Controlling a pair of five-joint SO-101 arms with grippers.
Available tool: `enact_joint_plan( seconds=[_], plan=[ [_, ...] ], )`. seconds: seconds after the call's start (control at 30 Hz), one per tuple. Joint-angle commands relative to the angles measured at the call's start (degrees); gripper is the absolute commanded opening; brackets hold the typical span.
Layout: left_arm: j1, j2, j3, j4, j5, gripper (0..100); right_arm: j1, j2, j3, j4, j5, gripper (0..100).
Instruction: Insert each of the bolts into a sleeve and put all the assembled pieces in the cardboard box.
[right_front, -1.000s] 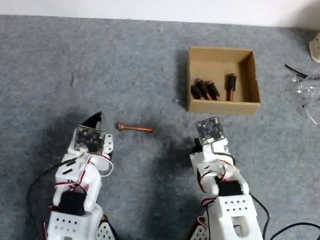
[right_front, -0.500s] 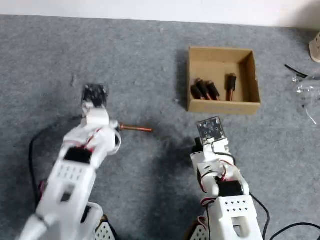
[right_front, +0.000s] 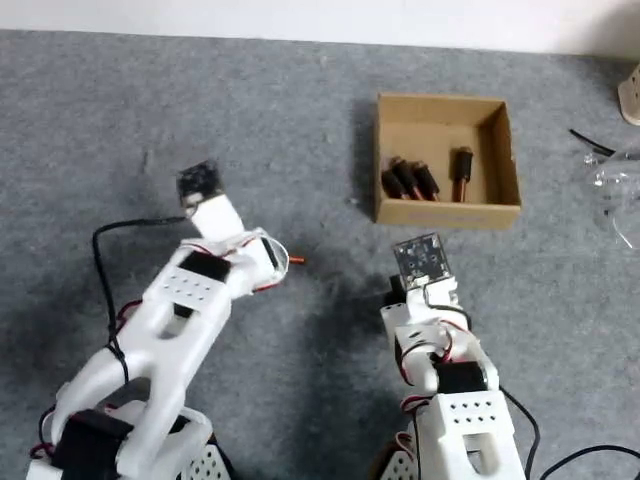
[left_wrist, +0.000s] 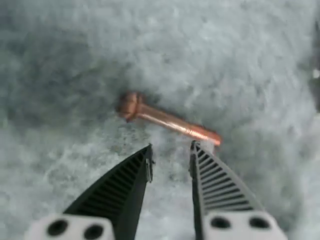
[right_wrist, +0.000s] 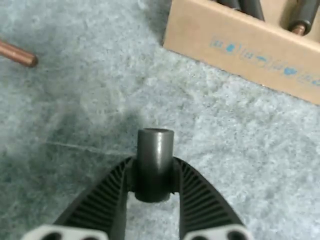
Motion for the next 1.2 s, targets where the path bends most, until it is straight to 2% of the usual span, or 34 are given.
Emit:
enact_joint_plan(
  seconds=[0.0, 0.2, 0.33, 0.53, 0.67, 0.9, 1.07, 1.17],
  plan=[
    [-0.4, 0.5, -3.2, 0.3, 8.3, 13, 0.9, -1.3, -0.2, -0.1, -0.4, 0.5],
    [1.2, 3.7, -3.2, 0.2, 12.5, 13, 1.1, -1.3, -0.2, -0.1, -0.3, 0.5],
    [1.1, 8.5, -4.5, -0.7, 12.7, 13, 1.1, -1.3, -0.2, -0.1, -0.3, 0.5],
    [-2.9, 20.4, -10.8, -2.8, 12.7, 13, 1.1, -1.3, -0.2, -0.1, -0.3, 0.5],
    [-3.1, 24.8, -13.9, -2.5, 12.7, 13, 1.1, -1.3, -0.2, -0.1, -0.3, 0.5],
    [-2.0, 21.3, -13.9, -2.3, 12.4, 13, 1.1, -1.3, -0.2, -0.1, -0.3, 0.5],
    [-1.5, 12.2, -14.0, 5.2, 12.6, 13, 1.1, -1.3, -0.2, -0.1, -0.3, 0.5],
    [-1.9, 6.6, -13.9, 6.6, 12.6, 13, 1.1, -1.3, -0.2, -0.1, -0.3, 0.5]
  ],
)
